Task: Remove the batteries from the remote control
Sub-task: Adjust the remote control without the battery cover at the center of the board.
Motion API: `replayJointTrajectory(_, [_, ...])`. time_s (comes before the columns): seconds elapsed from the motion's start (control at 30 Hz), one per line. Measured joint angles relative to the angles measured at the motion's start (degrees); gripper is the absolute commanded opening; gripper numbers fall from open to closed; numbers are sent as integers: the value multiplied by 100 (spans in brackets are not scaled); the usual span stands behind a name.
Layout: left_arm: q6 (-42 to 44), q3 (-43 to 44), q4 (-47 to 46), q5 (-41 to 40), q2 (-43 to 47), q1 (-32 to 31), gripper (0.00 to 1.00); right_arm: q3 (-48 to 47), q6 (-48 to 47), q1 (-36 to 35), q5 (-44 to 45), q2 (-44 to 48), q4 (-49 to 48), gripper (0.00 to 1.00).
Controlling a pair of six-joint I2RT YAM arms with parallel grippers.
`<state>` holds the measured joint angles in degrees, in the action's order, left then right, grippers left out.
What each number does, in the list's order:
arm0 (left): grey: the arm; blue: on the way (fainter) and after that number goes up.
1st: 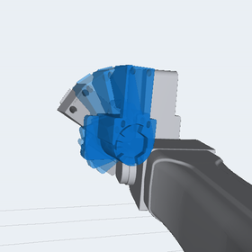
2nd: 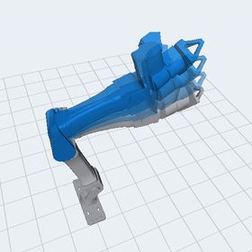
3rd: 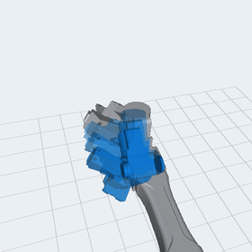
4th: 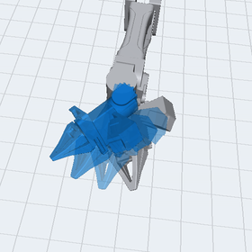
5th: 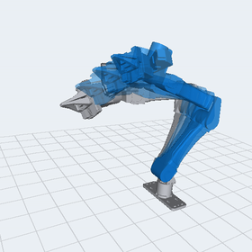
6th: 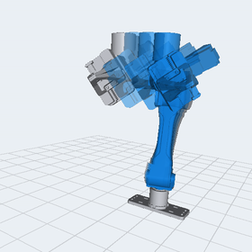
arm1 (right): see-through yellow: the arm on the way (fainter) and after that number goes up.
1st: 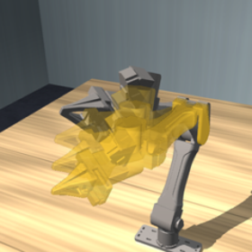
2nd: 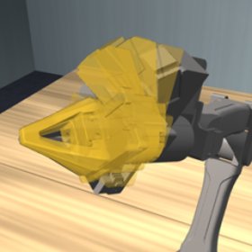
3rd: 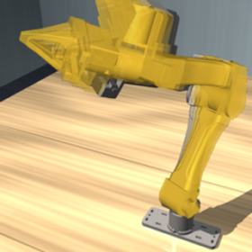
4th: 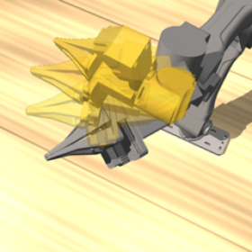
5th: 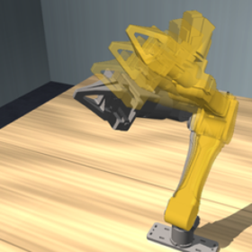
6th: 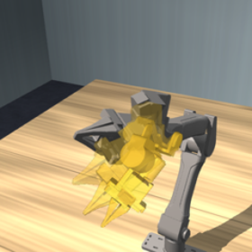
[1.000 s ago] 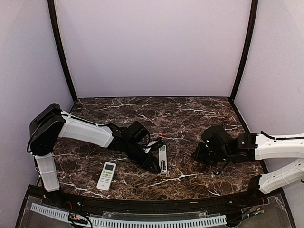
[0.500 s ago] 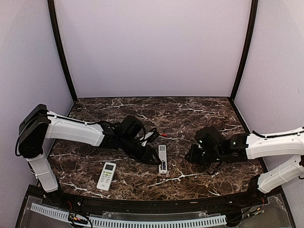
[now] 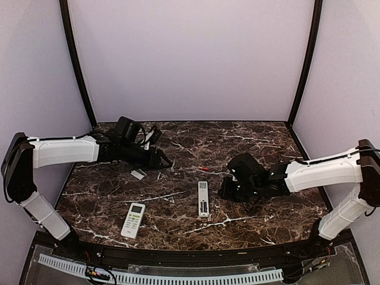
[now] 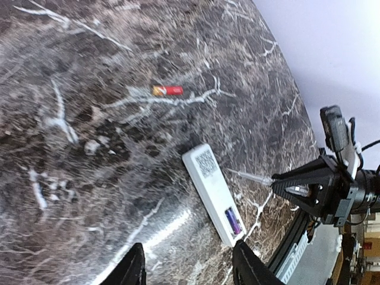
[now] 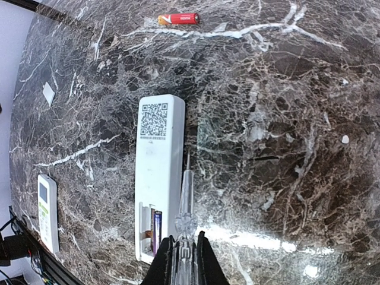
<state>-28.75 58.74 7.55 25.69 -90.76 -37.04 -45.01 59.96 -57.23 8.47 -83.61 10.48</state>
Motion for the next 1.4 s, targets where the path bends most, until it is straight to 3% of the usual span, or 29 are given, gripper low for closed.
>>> replayJointTrajectory(0.27, [619, 181, 463, -96, 627, 1119, 51, -520, -284, 52, -164, -527, -66, 0])
replayJointTrajectory(0.43, [901, 197, 608, -170, 793, 1434, 52, -822, -452, 55, -348, -846, -76, 0])
replayJointTrajectory(0.73, [1088, 197, 625, -120, 807, 1440, 53, -1360, -743, -76, -662, -1375, -144, 0])
replayJointTrajectory(1.17, [1150, 114, 466, 540, 667, 1381, 55, -1436, -765, -361, -977, -1410, -166, 0])
replayJointTrajectory(1.4, [1587, 116, 463, 398, 518, 708, 58, -1311, -761, -389, -459, -586, 223, 0])
